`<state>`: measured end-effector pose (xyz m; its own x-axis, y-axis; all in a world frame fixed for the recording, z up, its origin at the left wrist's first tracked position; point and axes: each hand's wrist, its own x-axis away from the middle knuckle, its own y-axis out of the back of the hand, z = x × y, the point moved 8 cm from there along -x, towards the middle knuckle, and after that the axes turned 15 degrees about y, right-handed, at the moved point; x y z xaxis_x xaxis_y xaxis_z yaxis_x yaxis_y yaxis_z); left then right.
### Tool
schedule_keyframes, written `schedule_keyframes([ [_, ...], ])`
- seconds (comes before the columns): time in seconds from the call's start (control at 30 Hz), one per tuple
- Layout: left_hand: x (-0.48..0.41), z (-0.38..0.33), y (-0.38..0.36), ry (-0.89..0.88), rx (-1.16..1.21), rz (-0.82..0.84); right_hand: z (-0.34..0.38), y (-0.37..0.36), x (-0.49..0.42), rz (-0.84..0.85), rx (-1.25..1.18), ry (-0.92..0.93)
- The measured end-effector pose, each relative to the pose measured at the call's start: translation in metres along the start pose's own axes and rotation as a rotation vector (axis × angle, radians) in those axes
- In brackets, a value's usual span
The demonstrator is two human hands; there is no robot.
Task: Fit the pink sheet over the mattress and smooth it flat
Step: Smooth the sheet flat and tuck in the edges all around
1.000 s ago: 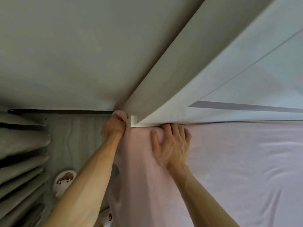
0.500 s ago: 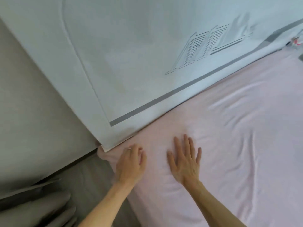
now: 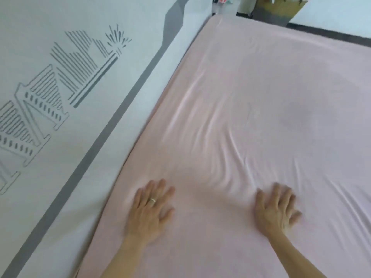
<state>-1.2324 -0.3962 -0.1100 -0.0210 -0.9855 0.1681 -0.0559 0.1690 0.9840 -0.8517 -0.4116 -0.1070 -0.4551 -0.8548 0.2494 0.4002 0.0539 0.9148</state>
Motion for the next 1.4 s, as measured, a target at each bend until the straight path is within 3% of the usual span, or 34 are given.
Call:
schedule_keyframes([
  [0.03,-0.014,0.015,0.003,0.027,-0.029,0.009,0.016,-0.016,0.0,0.019,-0.032,-0.002],
  [0.07,-0.022,0.029,0.008,0.072,-0.035,-0.004,0.052,-0.032,0.006,0.035,-0.013,0.128],
  [0.2,-0.082,0.02,0.028,0.061,0.034,-0.023,0.22,-0.098,0.052,0.185,0.083,0.852],
  [0.27,-0.126,-0.003,0.036,0.002,0.107,-0.008,0.262,-0.106,0.053,0.301,0.077,1.027],
  [0.33,-0.16,-0.032,0.045,-0.074,0.156,0.001,0.262,-0.086,0.04,0.24,0.037,1.104],
  [0.4,-0.194,-0.052,0.045,-0.176,0.153,0.035,0.238,-0.072,0.003,0.102,0.049,1.014],
  [0.47,-0.22,-0.054,0.041,-0.252,0.074,0.021,0.195,-0.054,-0.044,0.029,0.077,0.722],
  [0.53,-0.245,-0.03,0.037,-0.175,0.043,0.032,0.167,-0.048,-0.082,0.064,0.123,0.456],
  [0.6,-0.264,0.002,0.036,0.009,0.113,0.039,0.168,-0.051,-0.105,0.159,0.176,0.378],
  [0.73,-0.286,0.01,0.038,0.169,0.275,0.086,0.212,-0.059,-0.131,0.205,0.157,0.375],
  [0.9,-0.314,0.017,0.031,0.45,0.482,0.169,0.28,-0.078,-0.162,0.201,0.096,0.504],
  [1.0,-0.313,0.014,0.035,0.472,0.583,0.158,0.296,-0.084,-0.178,0.212,0.094,0.524],
  [1.13,-0.336,0.011,0.043,0.672,0.787,0.311,0.31,-0.081,-0.201,0.201,0.1,0.589],
  [1.3,-0.36,-0.009,0.048,0.671,0.661,0.54,0.321,-0.075,-0.23,0.165,0.049,0.654],
  [1.4,-0.371,-0.005,0.05,0.678,0.417,0.463,0.318,-0.07,-0.247,0.12,0.027,0.681],
])
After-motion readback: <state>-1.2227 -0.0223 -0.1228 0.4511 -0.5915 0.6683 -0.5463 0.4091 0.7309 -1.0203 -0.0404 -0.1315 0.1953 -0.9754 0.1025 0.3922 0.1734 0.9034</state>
